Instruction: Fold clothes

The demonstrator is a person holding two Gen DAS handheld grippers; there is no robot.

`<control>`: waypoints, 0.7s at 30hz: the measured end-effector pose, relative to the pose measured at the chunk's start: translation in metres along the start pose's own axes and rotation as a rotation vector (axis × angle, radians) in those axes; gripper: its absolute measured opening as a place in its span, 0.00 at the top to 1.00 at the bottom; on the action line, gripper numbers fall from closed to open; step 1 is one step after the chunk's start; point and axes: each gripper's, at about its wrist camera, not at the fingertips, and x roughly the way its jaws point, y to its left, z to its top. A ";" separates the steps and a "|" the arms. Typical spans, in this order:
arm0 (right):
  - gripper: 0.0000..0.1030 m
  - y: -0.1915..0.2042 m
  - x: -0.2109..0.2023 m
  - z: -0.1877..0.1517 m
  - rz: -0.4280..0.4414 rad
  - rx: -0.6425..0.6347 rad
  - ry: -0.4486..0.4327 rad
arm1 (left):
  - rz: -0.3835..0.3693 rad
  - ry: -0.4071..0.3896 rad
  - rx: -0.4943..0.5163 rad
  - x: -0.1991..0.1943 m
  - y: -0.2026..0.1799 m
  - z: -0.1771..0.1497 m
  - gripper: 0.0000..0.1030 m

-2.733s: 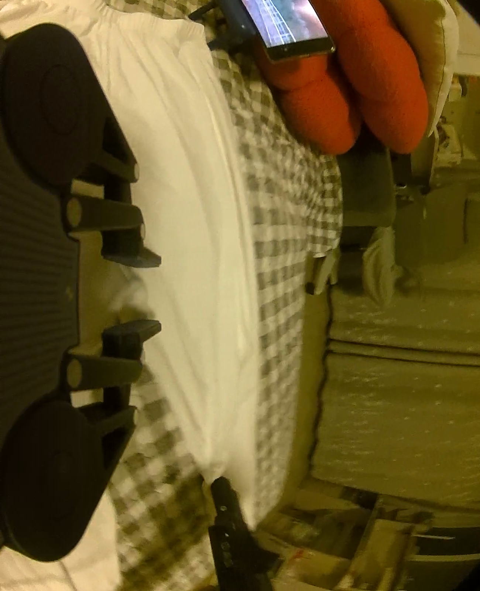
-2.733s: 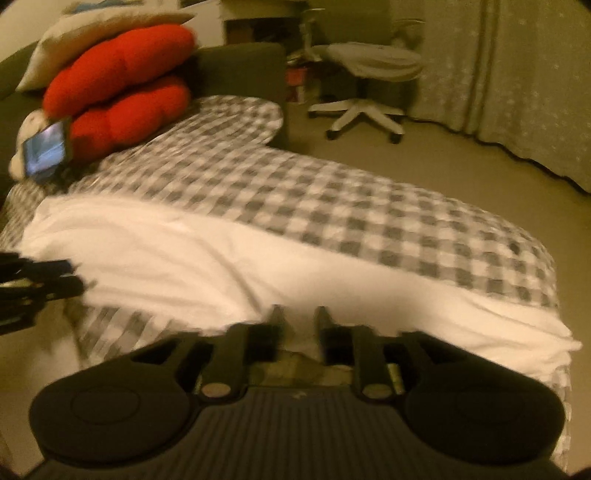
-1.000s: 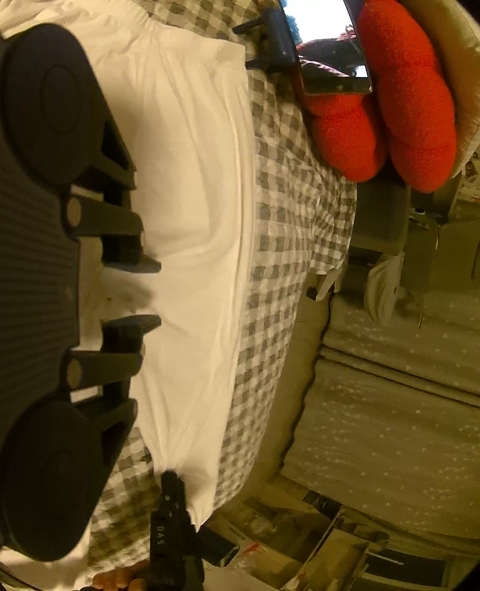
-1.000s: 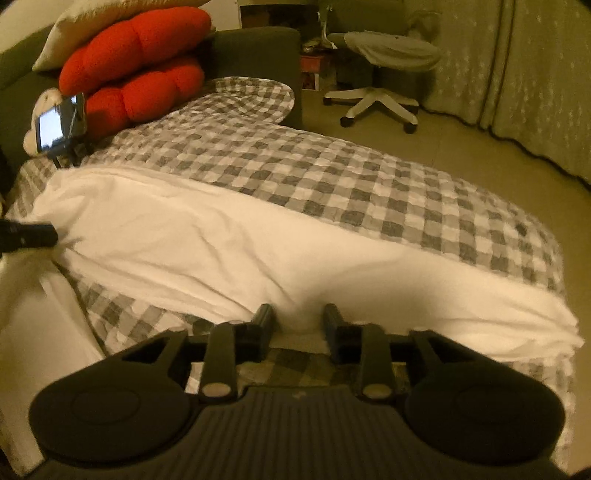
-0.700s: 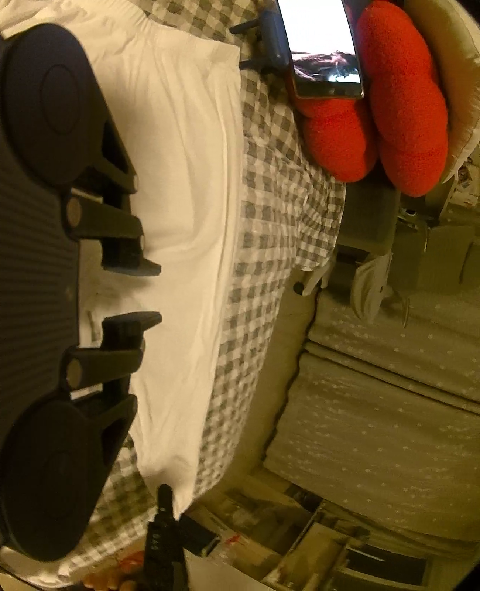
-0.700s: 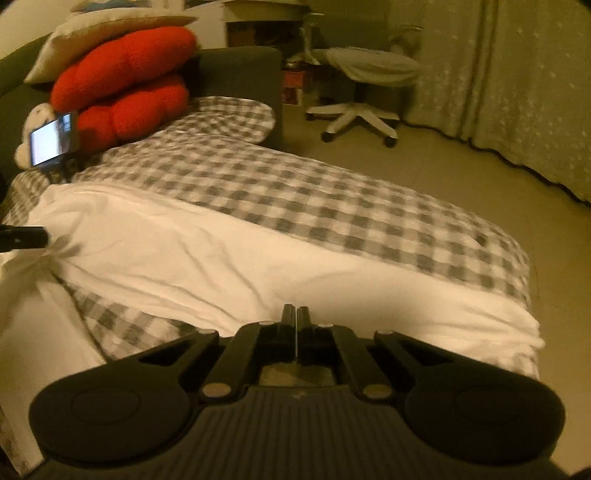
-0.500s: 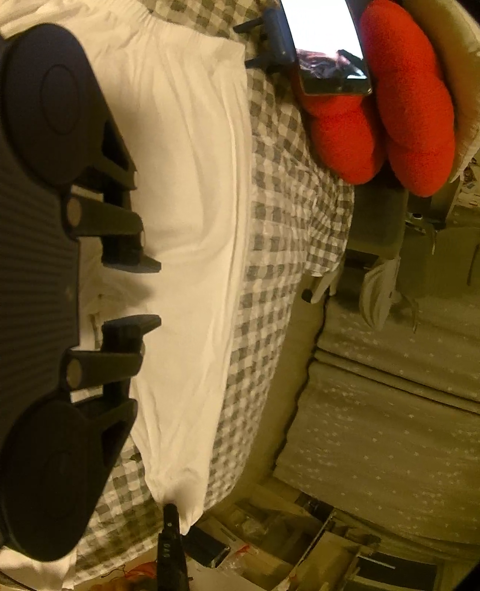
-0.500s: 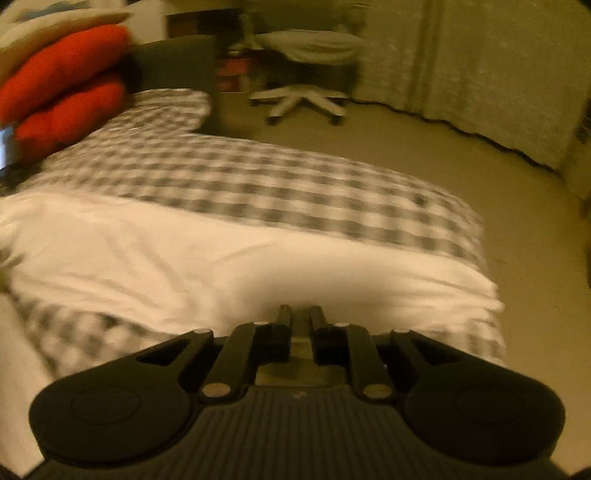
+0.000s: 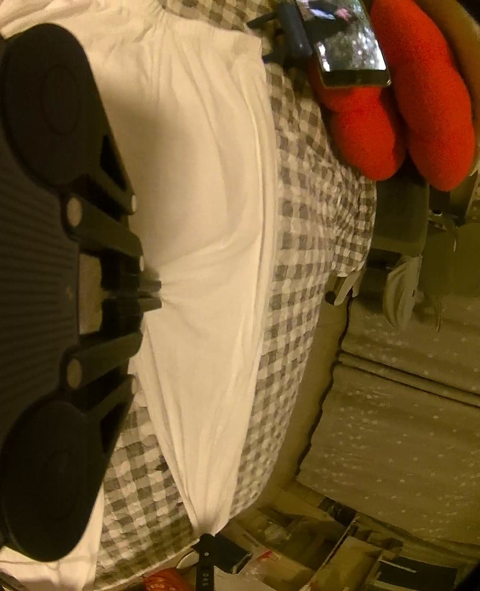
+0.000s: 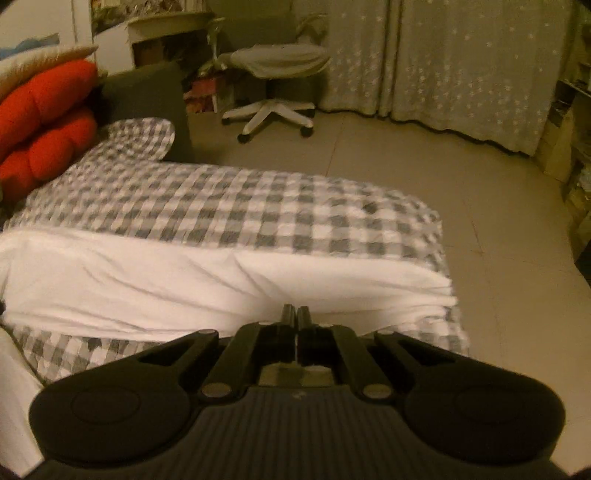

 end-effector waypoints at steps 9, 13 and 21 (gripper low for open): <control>0.97 -0.007 0.015 -0.009 -0.030 -0.018 0.042 | -0.004 -0.015 -0.001 0.001 -0.002 0.002 0.96; 0.97 0.001 0.016 -0.009 -0.018 -0.041 0.039 | 0.013 -0.007 -0.011 0.004 0.000 0.002 0.96; 0.92 0.008 0.017 -0.006 -0.026 -0.044 0.028 | 0.003 -0.014 -0.014 0.002 0.000 0.003 0.96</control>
